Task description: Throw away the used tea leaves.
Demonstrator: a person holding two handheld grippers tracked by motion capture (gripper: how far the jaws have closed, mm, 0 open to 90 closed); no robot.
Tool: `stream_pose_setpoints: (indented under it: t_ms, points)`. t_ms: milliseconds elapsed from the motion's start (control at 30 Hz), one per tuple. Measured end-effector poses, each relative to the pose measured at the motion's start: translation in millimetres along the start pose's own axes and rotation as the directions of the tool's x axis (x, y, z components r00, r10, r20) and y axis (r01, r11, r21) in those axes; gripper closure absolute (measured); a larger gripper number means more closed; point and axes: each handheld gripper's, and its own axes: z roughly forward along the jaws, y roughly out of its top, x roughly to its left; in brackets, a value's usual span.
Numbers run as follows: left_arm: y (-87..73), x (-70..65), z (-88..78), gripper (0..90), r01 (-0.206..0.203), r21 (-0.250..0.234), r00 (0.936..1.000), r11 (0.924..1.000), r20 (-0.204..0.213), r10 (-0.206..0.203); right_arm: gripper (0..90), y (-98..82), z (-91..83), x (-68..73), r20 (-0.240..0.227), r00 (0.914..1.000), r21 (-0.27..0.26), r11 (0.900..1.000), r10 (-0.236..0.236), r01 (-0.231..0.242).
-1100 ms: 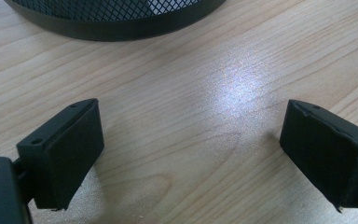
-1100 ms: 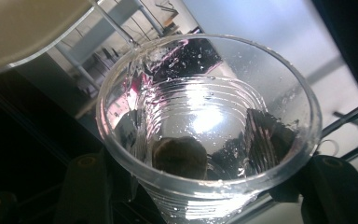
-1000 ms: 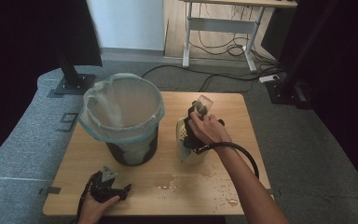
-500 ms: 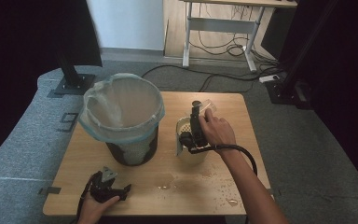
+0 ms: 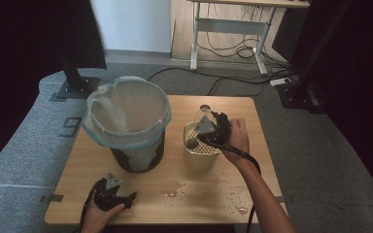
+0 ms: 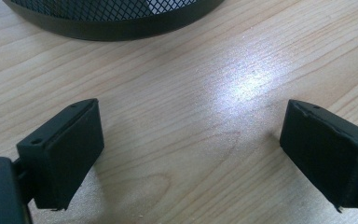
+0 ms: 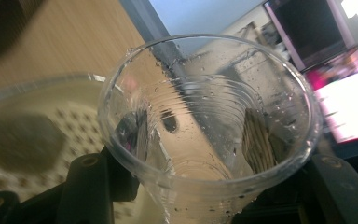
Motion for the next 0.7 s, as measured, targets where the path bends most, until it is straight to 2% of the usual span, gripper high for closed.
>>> stream_pose_setpoints:
  t_ms: [33, 67, 133, 200, 333, 400, 467, 500, 533, 567, 600, 633, 667, 700]
  points:
    - [0.0, -0.1, 0.0, 5.7, 0.0, 0.001, 1.0, 1.0, -0.001, 0.0, 41.4, -1.8, -0.8, -3.4, -0.025, 0.9976, -0.019, 0.998, 0.065, -0.065]
    - [0.0, -0.1, 0.0, 5.7, 0.0, 0.0, 1.0, 1.0, -0.001, 0.0, 41.5, -3.7, -1.5, -7.0, -0.055, 0.9905, -0.037, 0.991, 0.126, -0.128]
    - [0.0, -0.1, 0.0, 5.7, 0.0, 0.0, 1.0, 1.0, -0.001, 0.0, 41.8, -7.5, -2.3, -12.3, -0.107, 0.9656, -0.058, 0.968, 0.237, -0.244]
    - [0.0, 0.0, 0.0, 5.7, 0.0, 0.0, 1.0, 1.0, 0.0, 0.0, 42.1, -12.0, -2.6, -16.3, -0.152, 0.9352, -0.069, 0.94, 0.32, -0.333]
    - [0.0, 0.0, 0.1, 5.7, 0.001, -0.001, 1.0, 1.0, -0.001, -0.001, 42.9, -17.7, -2.3, -18.4, -0.189, 0.899, -0.069, 0.908, 0.395, -0.413]
    - [0.0, 0.0, 0.2, 5.7, 0.0, -0.001, 1.0, 1.0, -0.001, 0.0, 43.2, -20.1, -2.1, -18.9, -0.214, 0.878, -0.068, 0.89, 0.428, -0.451]
    - [0.0, 0.0, 0.1, 5.7, 0.0, 0.0, 1.0, 1.0, -0.001, 0.0, 43.3, -21.2, -2.0, -19.2, -0.231, 0.8635, -0.071, 0.877, 0.449, -0.475]
    - [0.0, 0.0, 0.0, 5.7, 0.0, 0.0, 1.0, 1.0, -0.001, 0.0, 43.4, -21.9, -2.0, -20.2, -0.244, 0.85, -0.071, 0.866, 0.467, -0.496]
    - [0.0, 0.0, 0.0, 5.7, 0.0, 0.0, 1.0, 1.0, -0.001, 0.0, 43.4, -21.9, -2.0, -20.2, -0.244, 0.85, -0.071, 0.866, 0.467, -0.496]
    - [0.0, 0.0, 0.0, 5.7, 0.0, 0.0, 1.0, 1.0, -0.001, 0.0, 43.3, -22.0, -2.1, -20.7, -0.247, 0.8436, -0.072, 0.859, 0.476, -0.506]
    - [0.0, -0.1, 0.0, 5.7, 0.0, 0.0, 1.0, 1.0, -0.001, 0.0, 43.4, -22.4, -2.3, -21.6, -0.254, 0.8333, -0.075, 0.849, 0.491, -0.523]
    - [0.0, -0.1, 0.0, 5.7, 0.0, 0.001, 1.0, 1.0, -0.001, 0.0, 43.3, -22.9, -2.7, -23.1, -0.262, 0.818, -0.08, 0.833, 0.512, -0.547]
    - [0.0, 0.0, 0.0, 5.7, -0.001, 0.001, 1.0, 1.0, -0.001, 0.001, 43.3, -22.9, -2.7, -23.1, -0.262, 0.818, -0.08, 0.833, 0.512, -0.547]
    - [-0.1, -0.1, -0.1, 5.8, -0.001, 0.001, 1.0, 1.0, 0.0, 0.001, 43.4, -23.3, -3.3, -24.1, -0.266, 0.811, -0.081, 0.826, 0.521, -0.557]
